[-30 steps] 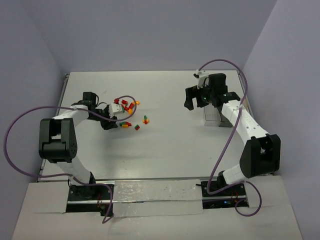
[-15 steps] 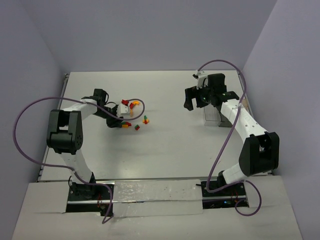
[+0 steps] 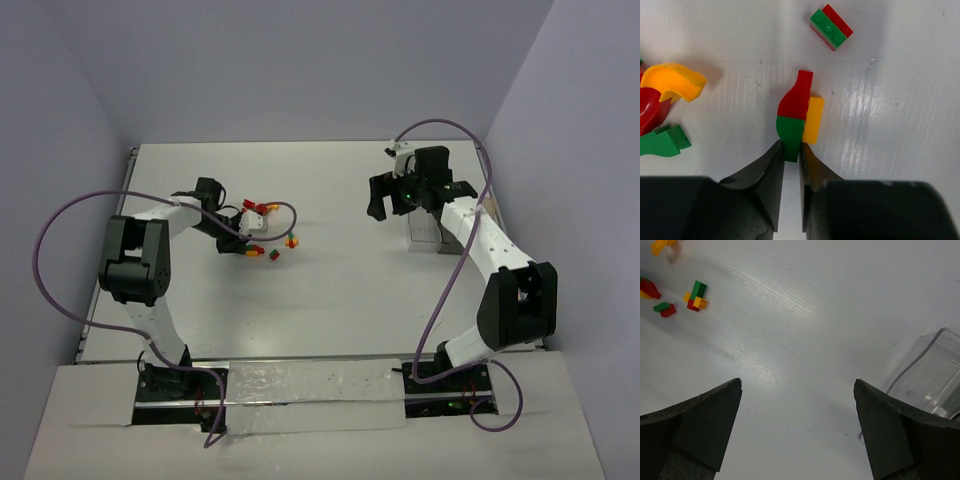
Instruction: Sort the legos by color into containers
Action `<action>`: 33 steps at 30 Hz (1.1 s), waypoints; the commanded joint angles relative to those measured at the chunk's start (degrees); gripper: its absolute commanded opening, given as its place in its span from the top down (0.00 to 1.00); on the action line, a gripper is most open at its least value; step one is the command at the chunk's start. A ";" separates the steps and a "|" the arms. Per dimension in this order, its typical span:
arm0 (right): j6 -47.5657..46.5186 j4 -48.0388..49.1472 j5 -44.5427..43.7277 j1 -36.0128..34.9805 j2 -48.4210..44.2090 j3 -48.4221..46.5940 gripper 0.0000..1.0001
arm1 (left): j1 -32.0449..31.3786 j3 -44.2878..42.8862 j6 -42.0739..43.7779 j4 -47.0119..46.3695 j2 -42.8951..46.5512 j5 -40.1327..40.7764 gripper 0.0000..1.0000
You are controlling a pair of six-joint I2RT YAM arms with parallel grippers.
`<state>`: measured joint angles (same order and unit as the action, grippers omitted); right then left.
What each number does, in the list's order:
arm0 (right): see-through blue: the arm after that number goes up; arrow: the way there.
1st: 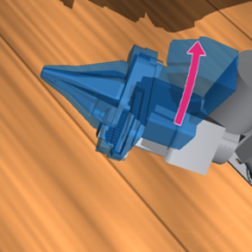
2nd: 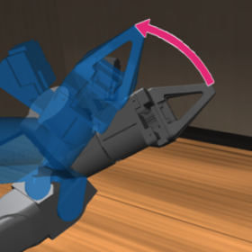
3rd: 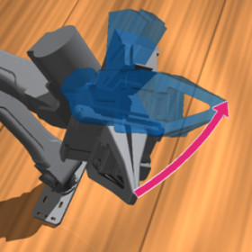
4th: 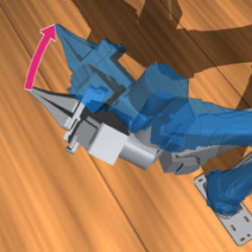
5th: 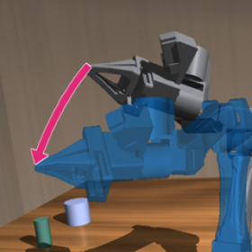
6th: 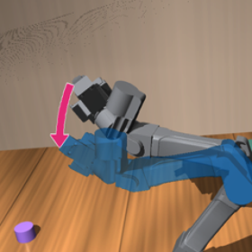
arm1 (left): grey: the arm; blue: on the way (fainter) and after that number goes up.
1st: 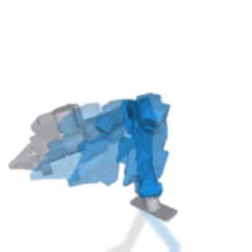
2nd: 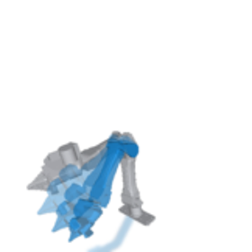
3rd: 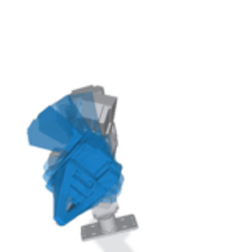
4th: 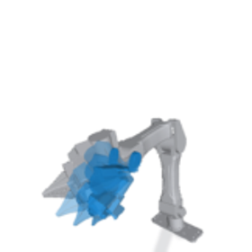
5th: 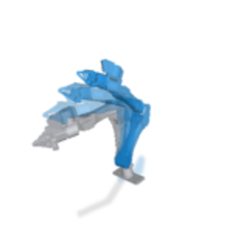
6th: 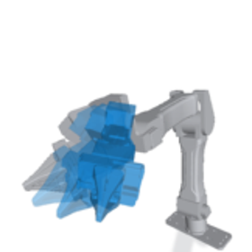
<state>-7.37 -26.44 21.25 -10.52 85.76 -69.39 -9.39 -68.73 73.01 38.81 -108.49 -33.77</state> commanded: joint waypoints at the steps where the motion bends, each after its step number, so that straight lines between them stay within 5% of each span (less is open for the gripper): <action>1: 0.39 0.27 1.54 -0.46 0.55 -2.85 0.00 | -0.98 -0.61 -3.00 -1.29 0.51 1.21 0.77; 5: 2.39 1.21 3.18 -0.46 0.55 -2.19 0.00 | -1.68 0.03 -5.72 -2.48 2.87 -0.04 0.94; 10: 5.21 1.31 11.57 -0.46 2.33 -2.33 0.08 | -4.26 1.68 -5.58 -3.22 8.52 -0.79 1.00; 21: 15.34 5.20 35.85 -1.70 10.78 -3.91 0.33 | -17.30 -1.19 -6.72 0.45 18.64 -2.74 1.00; 33: 13.32 3.99 40.60 -8.98 13.45 -3.18 0.44 | -27.75 -7.08 -9.27 5.93 17.19 -2.94 1.00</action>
<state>7.51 -23.14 58.08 -18.00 98.82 -71.33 -36.15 -73.14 64.70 41.89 -90.98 -34.75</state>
